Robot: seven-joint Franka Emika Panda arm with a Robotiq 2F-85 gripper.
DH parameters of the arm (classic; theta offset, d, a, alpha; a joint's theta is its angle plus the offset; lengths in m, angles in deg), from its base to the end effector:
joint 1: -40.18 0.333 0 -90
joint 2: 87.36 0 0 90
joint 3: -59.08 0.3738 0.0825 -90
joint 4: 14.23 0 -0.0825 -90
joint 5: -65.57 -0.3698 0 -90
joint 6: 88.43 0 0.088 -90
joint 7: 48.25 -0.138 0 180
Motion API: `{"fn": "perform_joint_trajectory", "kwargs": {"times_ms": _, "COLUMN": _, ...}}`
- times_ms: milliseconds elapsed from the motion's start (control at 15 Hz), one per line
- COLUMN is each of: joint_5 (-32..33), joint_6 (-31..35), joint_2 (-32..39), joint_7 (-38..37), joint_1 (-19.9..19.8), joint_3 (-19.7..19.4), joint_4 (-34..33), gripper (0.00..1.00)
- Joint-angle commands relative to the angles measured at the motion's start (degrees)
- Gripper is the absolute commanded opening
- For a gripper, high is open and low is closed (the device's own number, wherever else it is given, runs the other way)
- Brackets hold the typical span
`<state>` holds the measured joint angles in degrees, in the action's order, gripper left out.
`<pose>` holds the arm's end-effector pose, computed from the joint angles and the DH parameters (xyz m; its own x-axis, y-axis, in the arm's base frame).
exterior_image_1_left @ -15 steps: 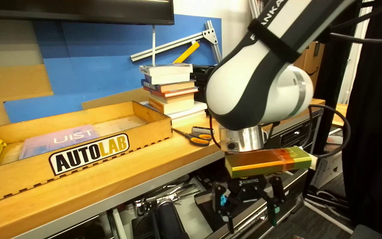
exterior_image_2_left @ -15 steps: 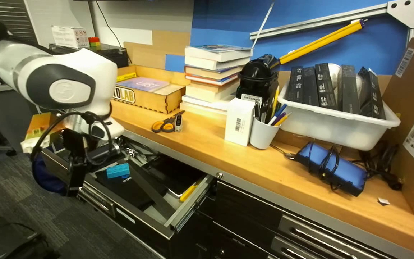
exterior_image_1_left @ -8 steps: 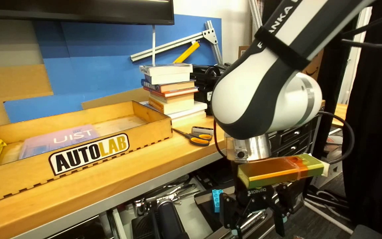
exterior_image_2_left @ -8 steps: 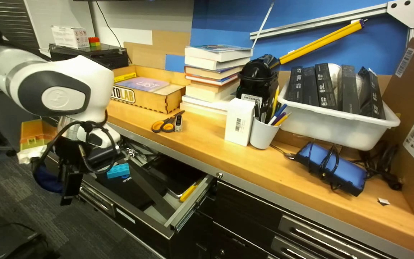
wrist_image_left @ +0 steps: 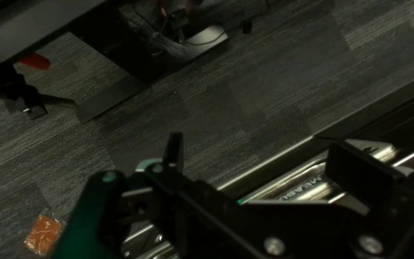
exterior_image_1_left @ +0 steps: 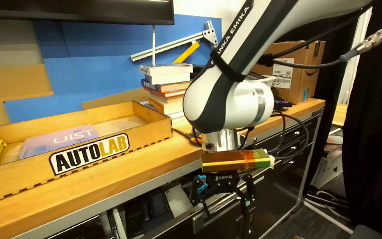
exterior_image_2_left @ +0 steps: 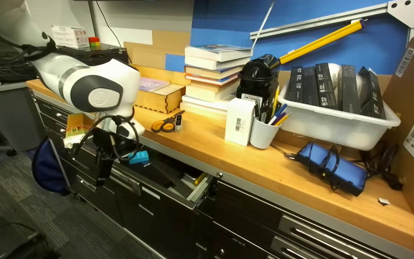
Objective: Place the blue building block inside the open drawer and close the drawer
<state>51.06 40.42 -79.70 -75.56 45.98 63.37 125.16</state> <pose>0.4347 0.0910 0.2696 0.8229 -0.4435 -0.3552 -0.4679 -0.8836 0.0191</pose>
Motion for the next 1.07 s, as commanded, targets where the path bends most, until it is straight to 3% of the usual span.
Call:
{"fn": "perform_joint_trajectory", "kwargs": {"times_ms": 0, "joint_5": 0.88, "joint_6": 2.69, "joint_2": 6.07, "joint_7": -6.25, "joint_1": -0.14, "joint_3": -1.76, "joint_4": -7.55, "gripper": 1.0}}
{"fn": "perform_joint_trajectory", "kwargs": {"times_ms": 200, "joint_5": 1.02, "joint_6": 3.76, "joint_2": 6.71, "joint_7": -9.04, "joint_1": 0.54, "joint_3": -2.4, "joint_4": -9.58, "gripper": 1.0}}
{"fn": "perform_joint_trajectory", "kwargs": {"times_ms": 467, "joint_5": 1.45, "joint_6": 9.74, "joint_2": 2.07, "joint_7": -13.15, "joint_1": 1.47, "joint_3": -2.51, "joint_4": -4.61, "gripper": 1.0}}
{"fn": "perform_joint_trajectory", "kwargs": {"times_ms": 800, "joint_5": 7.67, "joint_6": 13.53, "joint_2": 7.05, "joint_7": -27.0, "joint_1": 3.12, "joint_3": -3.75, "joint_4": -7.44, "gripper": 1.0}}
{"fn": "perform_joint_trajectory", "kwargs": {"times_ms": 1000, "joint_5": 14.2, "joint_6": 15.14, "joint_2": 6.5, "joint_7": -38.32, "joint_1": 4.85, "joint_3": -4.94, "joint_4": -6.88, "gripper": 1.0}}
